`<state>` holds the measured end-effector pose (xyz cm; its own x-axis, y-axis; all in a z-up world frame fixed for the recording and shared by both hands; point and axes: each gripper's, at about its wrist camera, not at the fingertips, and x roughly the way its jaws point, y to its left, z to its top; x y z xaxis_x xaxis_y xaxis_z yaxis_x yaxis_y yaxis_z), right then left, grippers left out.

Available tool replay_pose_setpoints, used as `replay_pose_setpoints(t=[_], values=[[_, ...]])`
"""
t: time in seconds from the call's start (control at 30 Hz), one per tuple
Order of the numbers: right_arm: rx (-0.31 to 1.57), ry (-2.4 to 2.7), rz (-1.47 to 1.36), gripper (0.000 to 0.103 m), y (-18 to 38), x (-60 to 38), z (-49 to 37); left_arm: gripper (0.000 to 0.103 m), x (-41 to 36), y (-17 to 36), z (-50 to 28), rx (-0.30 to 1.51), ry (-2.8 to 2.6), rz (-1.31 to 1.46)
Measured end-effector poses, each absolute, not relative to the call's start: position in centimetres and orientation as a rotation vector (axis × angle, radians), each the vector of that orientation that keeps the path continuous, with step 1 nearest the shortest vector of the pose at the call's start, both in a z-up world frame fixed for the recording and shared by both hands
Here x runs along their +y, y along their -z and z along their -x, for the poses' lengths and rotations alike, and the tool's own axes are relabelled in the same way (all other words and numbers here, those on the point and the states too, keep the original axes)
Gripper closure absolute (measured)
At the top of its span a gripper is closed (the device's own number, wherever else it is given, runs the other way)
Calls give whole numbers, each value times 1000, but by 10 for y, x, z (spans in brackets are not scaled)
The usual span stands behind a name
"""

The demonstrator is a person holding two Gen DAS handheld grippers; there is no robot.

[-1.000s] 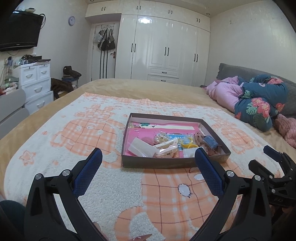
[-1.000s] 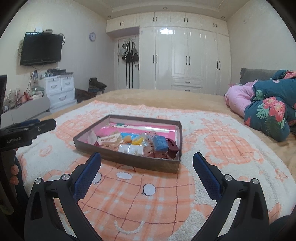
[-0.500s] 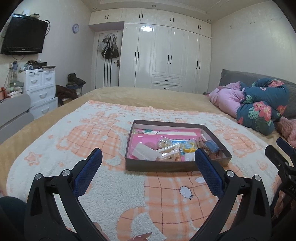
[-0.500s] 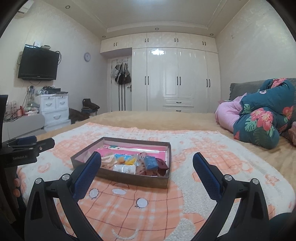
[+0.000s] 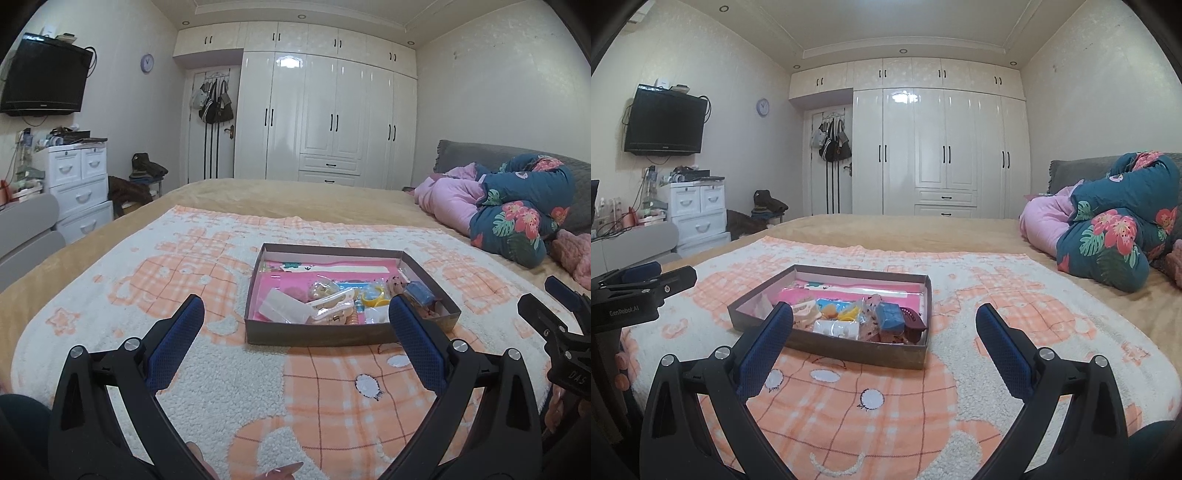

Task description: Organize jewelry

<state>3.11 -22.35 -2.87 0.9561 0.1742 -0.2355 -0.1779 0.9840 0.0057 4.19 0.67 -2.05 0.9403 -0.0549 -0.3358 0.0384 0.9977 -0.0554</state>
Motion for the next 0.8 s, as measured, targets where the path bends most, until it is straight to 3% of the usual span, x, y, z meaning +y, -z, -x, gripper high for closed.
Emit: replay_pose_setpoints(t=[0.8], values=[[242, -181, 17, 6, 32, -221, -31, 11, 6, 21, -42, 347, 46, 47]])
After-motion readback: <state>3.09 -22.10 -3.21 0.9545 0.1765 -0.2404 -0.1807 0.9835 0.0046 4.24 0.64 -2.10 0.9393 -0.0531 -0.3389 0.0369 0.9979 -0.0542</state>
